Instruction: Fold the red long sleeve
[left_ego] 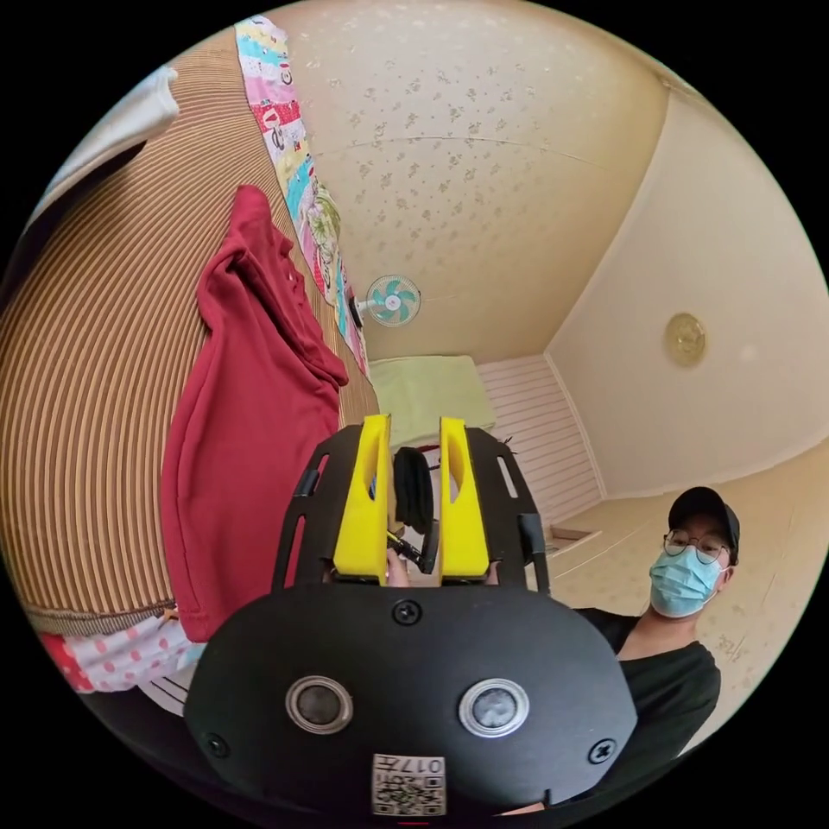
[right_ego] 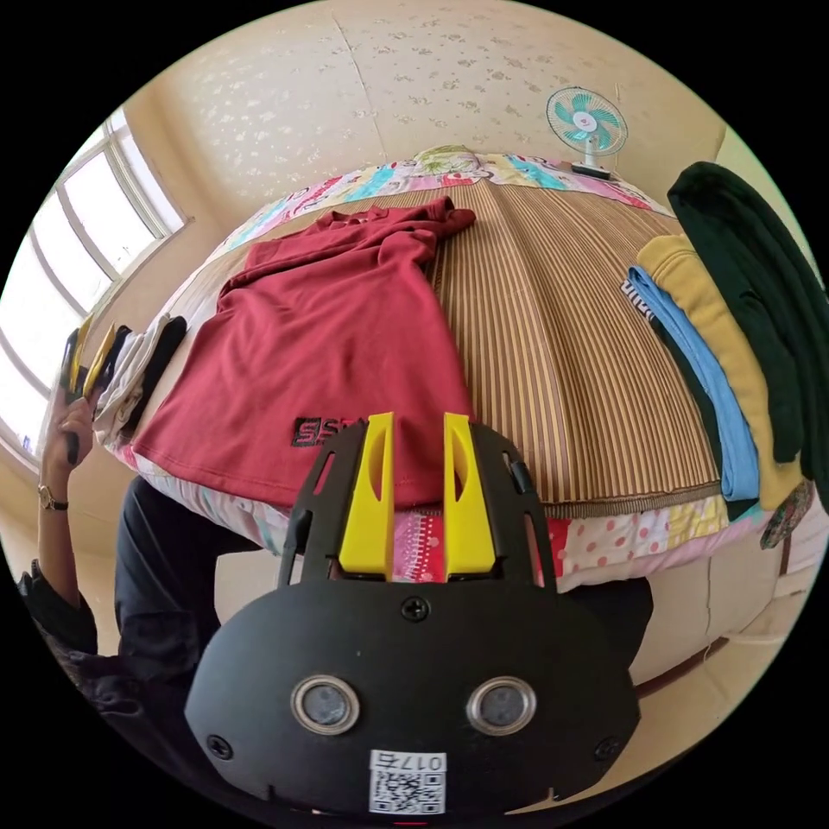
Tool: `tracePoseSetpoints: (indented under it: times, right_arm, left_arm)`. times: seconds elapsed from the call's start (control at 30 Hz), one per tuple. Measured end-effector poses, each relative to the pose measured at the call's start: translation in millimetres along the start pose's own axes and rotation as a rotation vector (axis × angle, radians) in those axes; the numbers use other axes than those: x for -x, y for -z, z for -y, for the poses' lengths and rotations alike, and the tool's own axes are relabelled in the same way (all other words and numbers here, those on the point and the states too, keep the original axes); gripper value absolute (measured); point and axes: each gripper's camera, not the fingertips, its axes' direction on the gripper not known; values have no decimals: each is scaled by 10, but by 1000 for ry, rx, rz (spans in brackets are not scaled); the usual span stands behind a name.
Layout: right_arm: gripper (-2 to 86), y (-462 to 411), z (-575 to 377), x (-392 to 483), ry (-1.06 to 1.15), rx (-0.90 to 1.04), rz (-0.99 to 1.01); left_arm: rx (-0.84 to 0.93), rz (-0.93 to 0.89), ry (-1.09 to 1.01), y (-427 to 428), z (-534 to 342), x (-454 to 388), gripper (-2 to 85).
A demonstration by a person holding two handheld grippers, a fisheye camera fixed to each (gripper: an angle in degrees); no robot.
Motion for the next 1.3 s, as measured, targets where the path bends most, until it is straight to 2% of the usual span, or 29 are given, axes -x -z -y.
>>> tracePoseSetpoints:
  times: [0.1,0.17,0.27,0.4,0.47,0.57,0.8,0.9,1.0,1.03,1.07,1.1,1.17,1.3]
  right_arm:
    - [87,28,-49,-44,-39,-22,5]
    - [86,28,-88,-91,-40,-14,28]
    - [85,124,-96,-115,-41,0,20]
    - [106,301,-143,-205,-95,-32,30]
    - [116,311,-186,-304,-137,27,89]
    - [120,433,-322,-383,-153,28,74]
    - [102,613,-446,-689,-216,4,227]
    - [78,652,-427,-784,-262,46,228]
    - [48,760,-309,-806,-206,182,296]
    - [42,937,-277,-836,-171,178,379]
    - [38,1229,-287,-896,-142,96,490]
    - [36,1389,-302,-939,-132,47,562]
    - [33,1976,-389,-1097,-106,-95,840]
    - [31,2943,-632,-1060,69,-339,957]
  left_arm:
    - [32,138,-41,16,-100,-19,95]
    - [86,459,-87,-18,-258,-93,106]
    - [127,783,-125,-147,-542,-68,137]
    - [225,880,-106,-399,-793,118,147]
    - [224,931,-96,-495,-940,158,131]
    - [220,968,-84,-537,-1094,144,116]
    - [176,995,-89,-407,-1419,107,114]
    - [169,955,-70,-356,-1509,210,84]
    - [176,813,-73,-237,-1593,221,50]
    - [145,696,-100,-109,-1617,126,48]
    - [103,574,-128,61,-1630,-3,46]
    - [84,520,-136,150,-1631,-69,46]
    - [63,396,-180,428,-1643,-380,43]
    - [60,314,-341,687,-1814,-1007,43]
